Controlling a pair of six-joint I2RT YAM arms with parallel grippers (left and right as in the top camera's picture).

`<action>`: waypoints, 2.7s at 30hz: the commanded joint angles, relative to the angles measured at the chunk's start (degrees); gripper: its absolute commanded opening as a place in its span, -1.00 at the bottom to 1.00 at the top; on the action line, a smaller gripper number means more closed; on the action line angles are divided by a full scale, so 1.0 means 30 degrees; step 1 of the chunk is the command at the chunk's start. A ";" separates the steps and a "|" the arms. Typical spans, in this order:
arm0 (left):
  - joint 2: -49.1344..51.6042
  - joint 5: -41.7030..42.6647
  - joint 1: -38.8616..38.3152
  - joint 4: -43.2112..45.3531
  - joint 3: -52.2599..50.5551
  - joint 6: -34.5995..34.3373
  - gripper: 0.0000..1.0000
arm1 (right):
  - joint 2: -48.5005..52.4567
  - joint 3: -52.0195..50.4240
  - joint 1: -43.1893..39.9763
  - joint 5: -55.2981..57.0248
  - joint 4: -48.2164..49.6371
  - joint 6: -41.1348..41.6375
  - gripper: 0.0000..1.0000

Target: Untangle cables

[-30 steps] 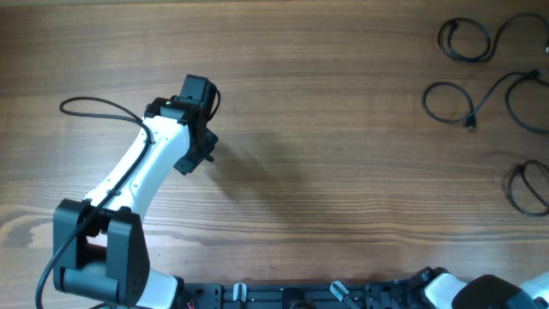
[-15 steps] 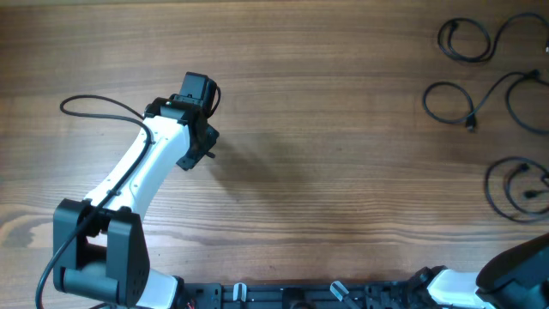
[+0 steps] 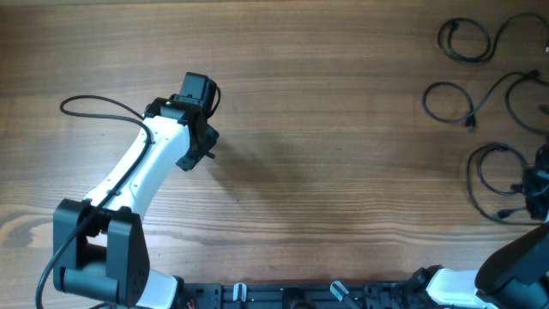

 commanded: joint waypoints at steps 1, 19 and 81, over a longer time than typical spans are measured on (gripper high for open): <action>0.0182 -0.0095 0.0036 0.0007 -0.0168 0.0102 -0.22 | 0.0197 -0.0087 0.0044 0.1005 0.1100 0.0058 -0.91; 0.0189 -0.0087 0.0036 0.0102 -0.0168 0.0095 -0.23 | 0.4299 -0.0211 0.0044 -0.5799 0.6120 -0.6368 0.46; 0.0182 0.0255 0.0036 0.0007 -0.0175 0.0087 1.00 | -0.6543 0.3738 1.4615 -2.1682 -0.2783 -1.8047 1.00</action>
